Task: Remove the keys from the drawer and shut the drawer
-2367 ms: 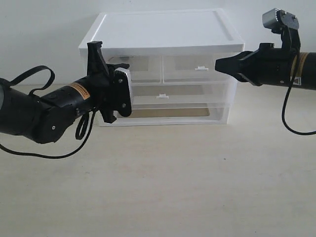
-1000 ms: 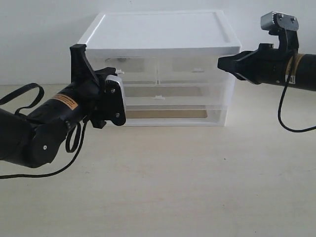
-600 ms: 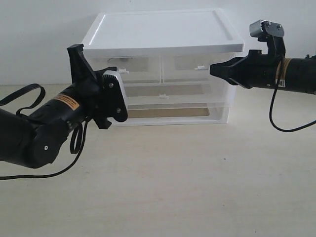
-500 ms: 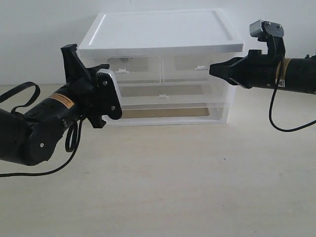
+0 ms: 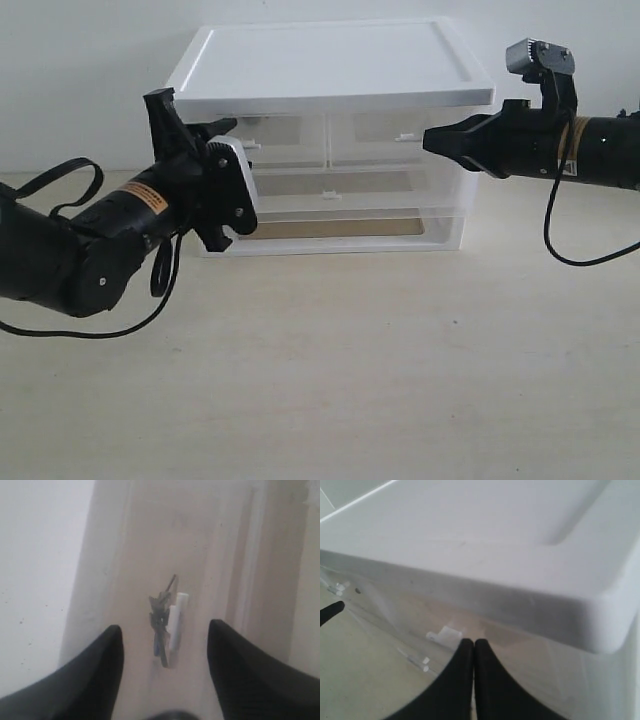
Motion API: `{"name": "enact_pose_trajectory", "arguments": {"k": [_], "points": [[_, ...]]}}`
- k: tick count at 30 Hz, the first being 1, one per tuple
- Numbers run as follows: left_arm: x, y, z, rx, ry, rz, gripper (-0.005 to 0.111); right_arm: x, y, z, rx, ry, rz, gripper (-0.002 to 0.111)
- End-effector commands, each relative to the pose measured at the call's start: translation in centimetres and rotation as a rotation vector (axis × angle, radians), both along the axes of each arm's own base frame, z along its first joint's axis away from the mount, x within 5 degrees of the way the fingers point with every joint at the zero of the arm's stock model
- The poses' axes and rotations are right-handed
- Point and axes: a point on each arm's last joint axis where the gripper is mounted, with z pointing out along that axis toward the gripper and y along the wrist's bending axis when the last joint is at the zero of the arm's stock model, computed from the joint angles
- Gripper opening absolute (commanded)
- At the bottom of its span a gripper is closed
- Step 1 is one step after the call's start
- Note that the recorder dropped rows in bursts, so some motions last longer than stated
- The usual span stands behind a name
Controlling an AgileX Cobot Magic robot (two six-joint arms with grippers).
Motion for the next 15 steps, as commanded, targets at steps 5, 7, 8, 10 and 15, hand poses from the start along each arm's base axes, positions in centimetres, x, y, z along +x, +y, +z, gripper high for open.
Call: {"name": "enact_pose_trajectory", "arguments": {"k": [5,7,8,10,15], "points": [[2.0,0.1,-1.1,0.014,0.02,0.033,0.046,0.7,-0.6,0.5,0.023,-0.002,-0.063,0.0],[2.1,0.3,-1.4,0.016,0.029,0.04,0.041,0.6,-0.6,0.5,0.024,-0.003,-0.062,0.0],[2.2,0.3,-1.5,0.013,0.032,0.046,0.037,0.6,-0.6,0.5,0.024,-0.003,-0.062,0.0],[2.3,0.6,-1.4,-0.003,0.031,0.077,0.023,0.7,-0.6,0.5,0.023,-0.002,-0.063,0.0],[2.6,1.6,-1.0,-0.005,-0.017,0.193,0.005,0.7,-0.6,0.4,0.02,-0.001,-0.066,0.0]]}}
